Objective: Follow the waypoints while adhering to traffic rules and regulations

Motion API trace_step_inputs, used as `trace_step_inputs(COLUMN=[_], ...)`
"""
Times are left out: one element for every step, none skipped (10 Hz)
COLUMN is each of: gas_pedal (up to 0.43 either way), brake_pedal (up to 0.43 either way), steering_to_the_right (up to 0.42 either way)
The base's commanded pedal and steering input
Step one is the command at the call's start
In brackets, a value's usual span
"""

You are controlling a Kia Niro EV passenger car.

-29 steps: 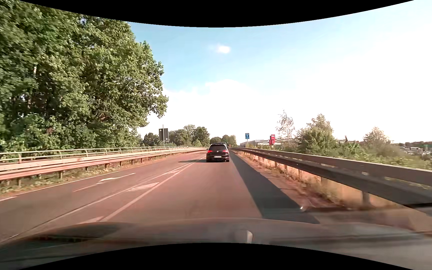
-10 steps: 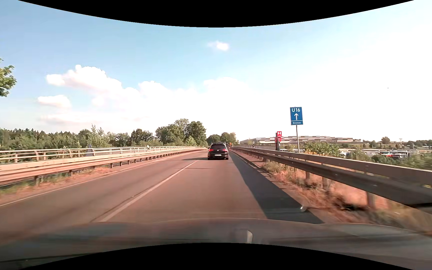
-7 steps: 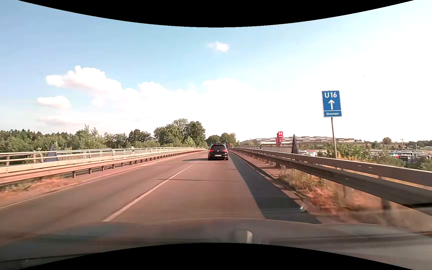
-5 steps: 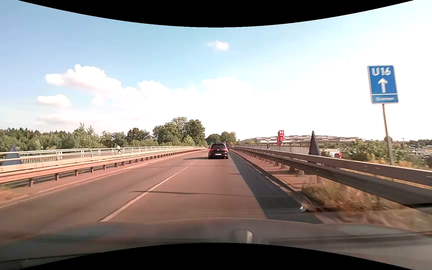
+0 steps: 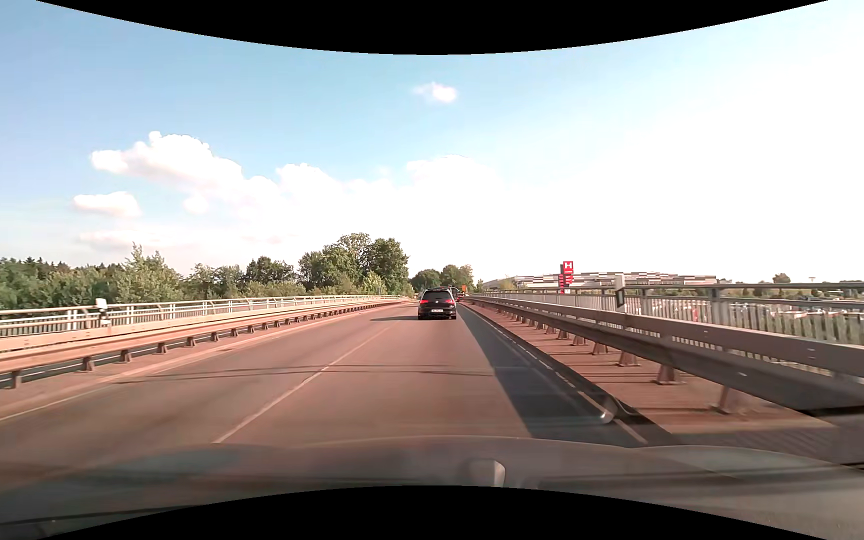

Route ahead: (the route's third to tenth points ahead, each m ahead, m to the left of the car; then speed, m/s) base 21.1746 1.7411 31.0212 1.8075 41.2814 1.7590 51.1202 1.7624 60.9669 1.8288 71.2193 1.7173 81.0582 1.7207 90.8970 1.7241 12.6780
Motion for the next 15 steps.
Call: trace_step_inputs(gas_pedal=[0.169,0.169,0.169,0.169,0.169,0.177,0.177,0.177,0.169,0.169,0.157,0.157,0.150,0.150,0.138], brake_pedal=[0.000,0.000,0.000,0.000,0.000,0.000,0.000,0.000,0.000,0.000,0.000,0.000,0.000,0.000,0.000], steering_to_the_right=[-0.003,-0.003,-0.003,-0.003,-0.003,-0.003,-0.005,-0.005,-0.005,-0.004,-0.004,-0.004,-0.004,-0.004,-0.004])
